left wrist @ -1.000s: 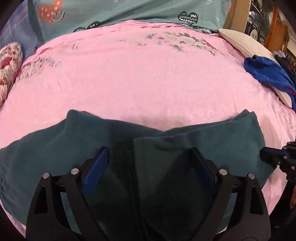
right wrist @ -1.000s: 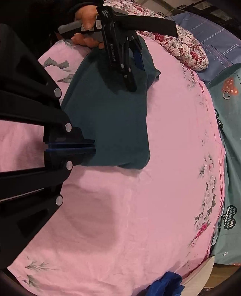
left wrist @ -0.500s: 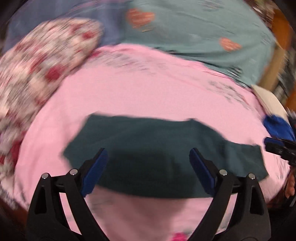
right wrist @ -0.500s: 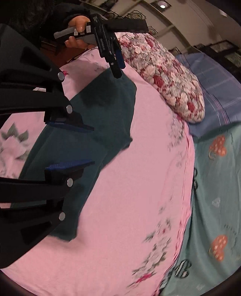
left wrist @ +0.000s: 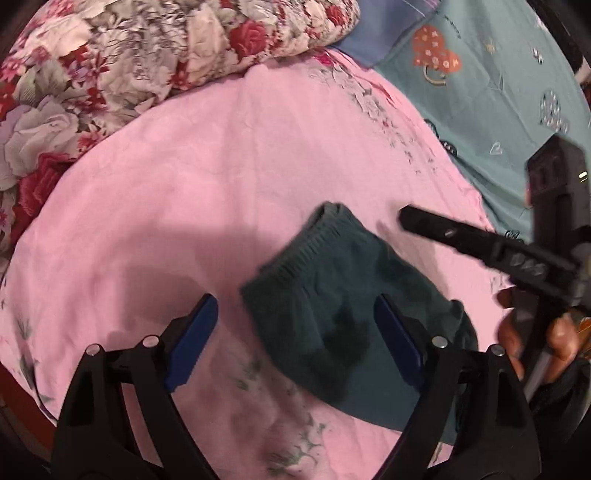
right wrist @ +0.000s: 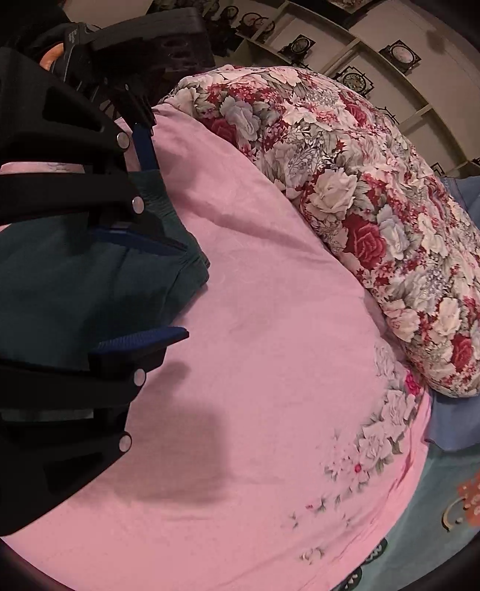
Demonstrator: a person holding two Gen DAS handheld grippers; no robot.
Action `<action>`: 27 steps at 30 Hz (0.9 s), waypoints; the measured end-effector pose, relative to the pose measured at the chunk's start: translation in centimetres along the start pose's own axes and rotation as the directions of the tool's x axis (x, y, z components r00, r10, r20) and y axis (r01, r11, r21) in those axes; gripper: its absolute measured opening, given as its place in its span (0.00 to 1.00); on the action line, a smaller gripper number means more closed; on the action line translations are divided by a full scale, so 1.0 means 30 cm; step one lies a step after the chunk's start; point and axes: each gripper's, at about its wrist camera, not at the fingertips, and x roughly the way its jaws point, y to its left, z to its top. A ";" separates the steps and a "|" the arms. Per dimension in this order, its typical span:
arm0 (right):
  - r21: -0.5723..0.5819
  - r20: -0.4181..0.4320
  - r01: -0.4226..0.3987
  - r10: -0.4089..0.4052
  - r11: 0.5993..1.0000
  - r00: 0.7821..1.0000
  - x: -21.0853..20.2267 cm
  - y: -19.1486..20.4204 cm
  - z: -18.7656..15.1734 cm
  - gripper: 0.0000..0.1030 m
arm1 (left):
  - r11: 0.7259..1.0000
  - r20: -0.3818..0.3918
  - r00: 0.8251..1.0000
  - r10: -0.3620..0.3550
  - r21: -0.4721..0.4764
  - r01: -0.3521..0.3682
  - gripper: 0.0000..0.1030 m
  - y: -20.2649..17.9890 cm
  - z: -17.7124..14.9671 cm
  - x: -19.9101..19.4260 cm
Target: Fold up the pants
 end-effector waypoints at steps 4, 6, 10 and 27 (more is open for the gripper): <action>-0.043 -0.064 -0.039 0.037 0.998 0.997 0.078 0.007 0.009 0.40 | 0.999 -0.004 0.999 -0.044 -0.028 0.044 0.84 0.022 0.030 0.017; -0.061 -0.092 -0.025 0.020 0.998 0.996 0.113 0.015 0.009 0.40 | 0.997 -0.021 0.997 -0.075 -0.009 0.075 0.84 -0.004 0.029 0.038; -0.091 -0.121 -0.035 0.023 0.995 0.992 0.134 0.017 -0.005 0.17 | 0.997 -0.015 0.997 -0.069 0.027 0.070 0.82 -0.032 0.023 0.070; -0.155 0.180 -0.205 0.231 0.966 0.956 -0.476 0.004 -0.125 0.03 | 0.965 0.085 0.988 -0.127 0.240 0.104 0.63 -0.292 -0.076 -0.108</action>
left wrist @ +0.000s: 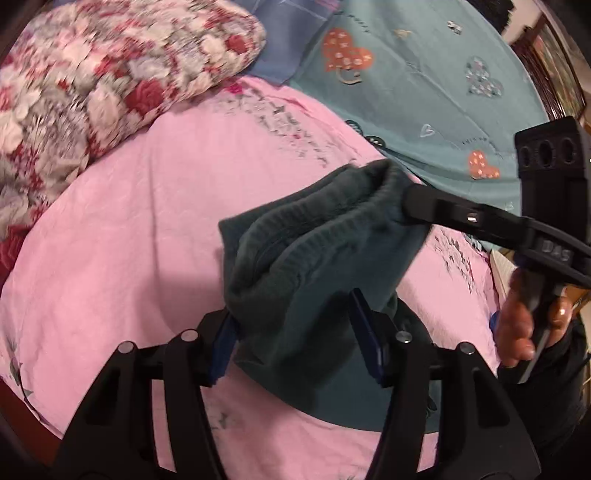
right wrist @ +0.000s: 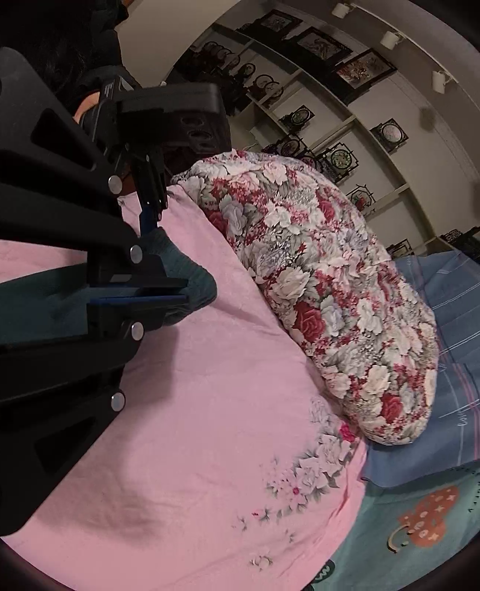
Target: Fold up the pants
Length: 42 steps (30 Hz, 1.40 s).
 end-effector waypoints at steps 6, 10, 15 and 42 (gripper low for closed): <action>-0.034 0.065 0.003 -0.001 0.999 0.998 -0.208 0.043 -0.112 0.03 | 0.995 0.124 0.990 -0.063 0.082 0.053 0.85 -0.073 -0.027 -0.026; -0.052 0.060 0.001 0.002 0.999 0.998 -0.229 0.059 -0.156 0.03 | 0.968 0.181 0.966 -0.182 0.208 0.143 0.88 -0.088 -0.024 -0.010; -0.077 0.048 -0.017 0.021 0.997 0.999 -0.233 0.084 -0.185 0.03 | 0.925 0.149 0.942 -0.300 0.286 0.250 0.92 -0.069 -0.014 0.053; 0.233 0.278 0.163 -0.227 0.959 0.933 -0.703 -0.084 -0.610 0.00 | 0.794 -0.136 0.914 -0.383 0.457 0.401 0.09 -0.771 -0.233 0.068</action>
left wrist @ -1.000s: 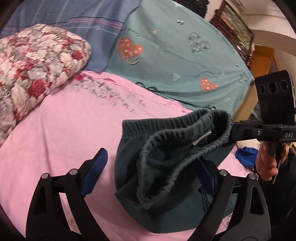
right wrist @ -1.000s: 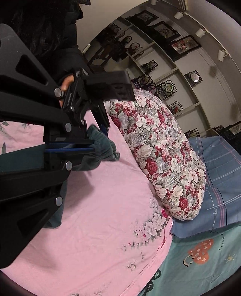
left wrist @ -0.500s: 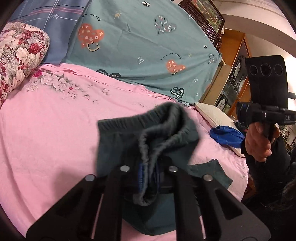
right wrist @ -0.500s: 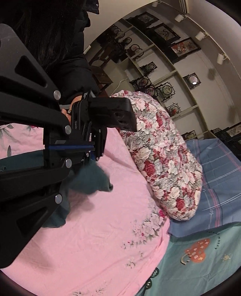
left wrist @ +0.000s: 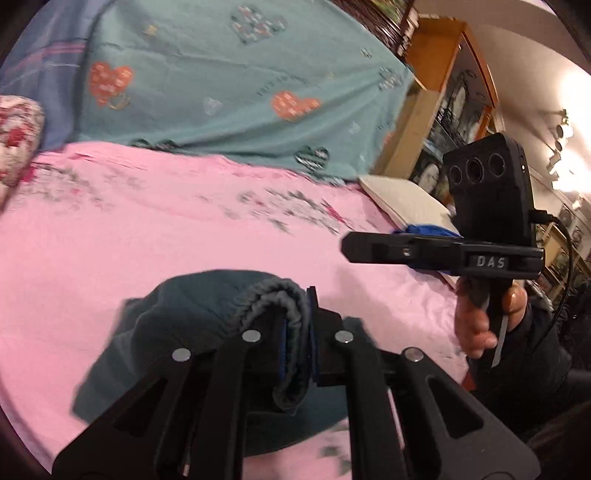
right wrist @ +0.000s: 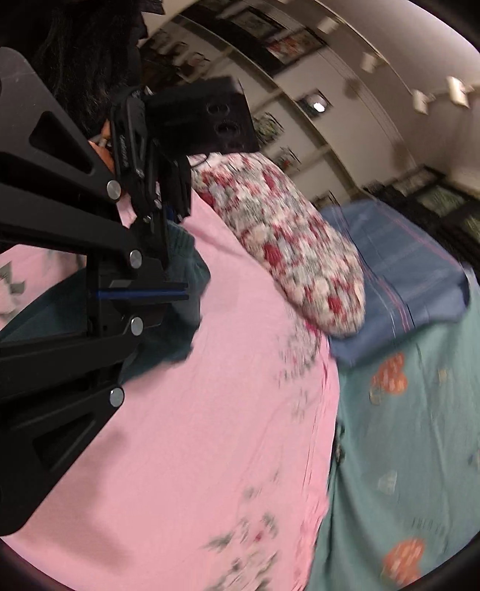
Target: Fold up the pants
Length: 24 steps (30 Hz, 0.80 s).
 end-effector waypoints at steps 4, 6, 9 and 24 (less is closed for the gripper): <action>0.098 0.033 0.114 -0.117 0.989 0.993 -0.138 -0.116 -0.114 0.00 | 0.997 -0.140 0.989 -0.055 0.039 0.061 0.70 -0.203 -0.099 0.217; 0.169 0.020 0.170 -0.176 0.971 0.984 -0.171 -0.183 -0.178 0.03 | 0.998 -0.230 0.972 -0.042 0.045 0.054 0.85 -0.245 -0.168 0.325; 0.229 0.000 0.217 -0.223 0.949 0.975 -0.197 -0.233 -0.254 0.03 | 0.995 -0.311 0.946 -0.097 -0.026 0.093 0.81 -0.237 -0.190 0.342; 0.238 -0.172 0.258 -0.220 0.937 0.960 0.091 0.036 -0.393 0.39 | 0.943 -0.088 0.977 0.192 -0.259 -0.208 0.89 0.261 -0.219 -0.241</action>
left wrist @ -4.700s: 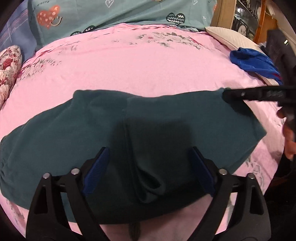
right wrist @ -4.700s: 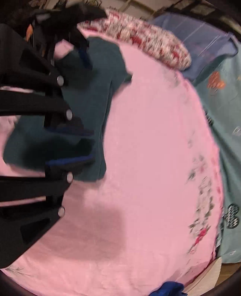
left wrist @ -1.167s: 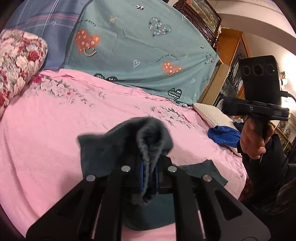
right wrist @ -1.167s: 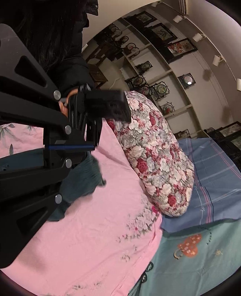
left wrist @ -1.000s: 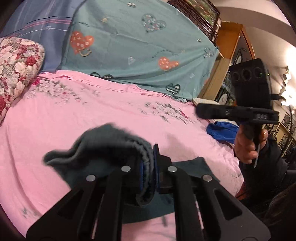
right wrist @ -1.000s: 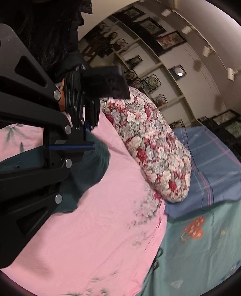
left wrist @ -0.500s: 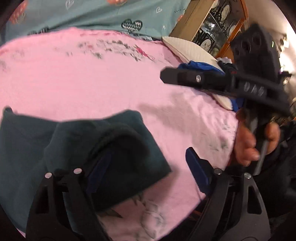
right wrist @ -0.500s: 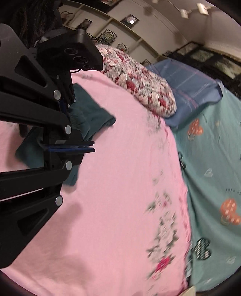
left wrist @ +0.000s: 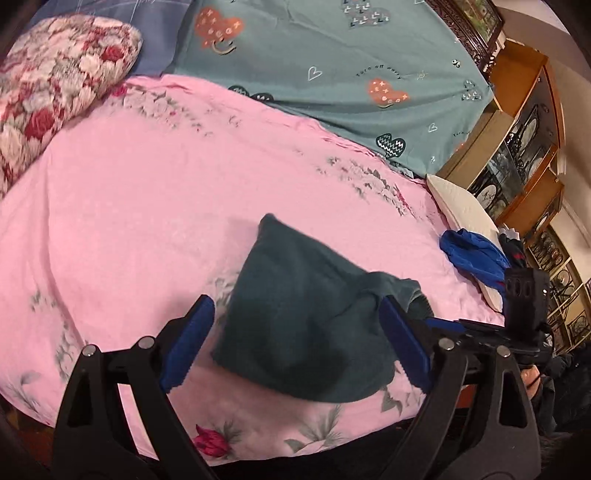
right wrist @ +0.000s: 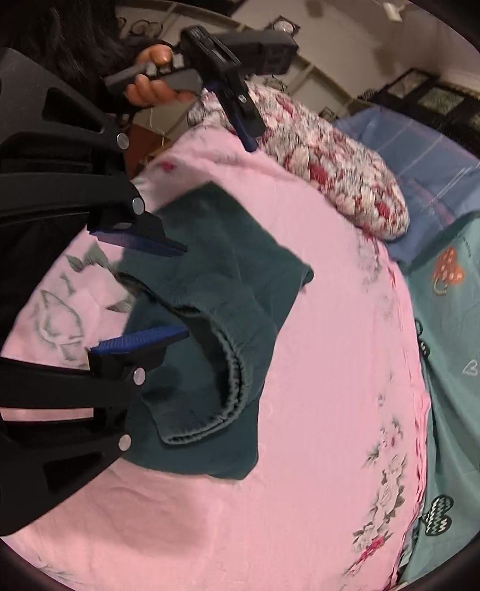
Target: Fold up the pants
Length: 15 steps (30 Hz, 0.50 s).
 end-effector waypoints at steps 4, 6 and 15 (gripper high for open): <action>-0.038 -0.012 0.099 -0.099 0.994 0.995 0.102 0.026 0.005 0.39 | 0.999 -0.035 0.998 -0.047 -0.007 0.047 0.89 0.016 -0.031 0.028; -0.011 -0.031 0.066 -0.066 0.998 0.997 0.137 0.028 0.007 0.23 | 0.998 -0.042 0.998 -0.056 -0.015 0.055 0.89 0.018 -0.033 0.047; 0.087 0.182 -0.078 0.061 0.993 0.981 -0.152 -0.040 0.149 0.04 | 0.997 -0.045 0.996 -0.079 -0.029 0.078 0.89 0.023 -0.021 0.068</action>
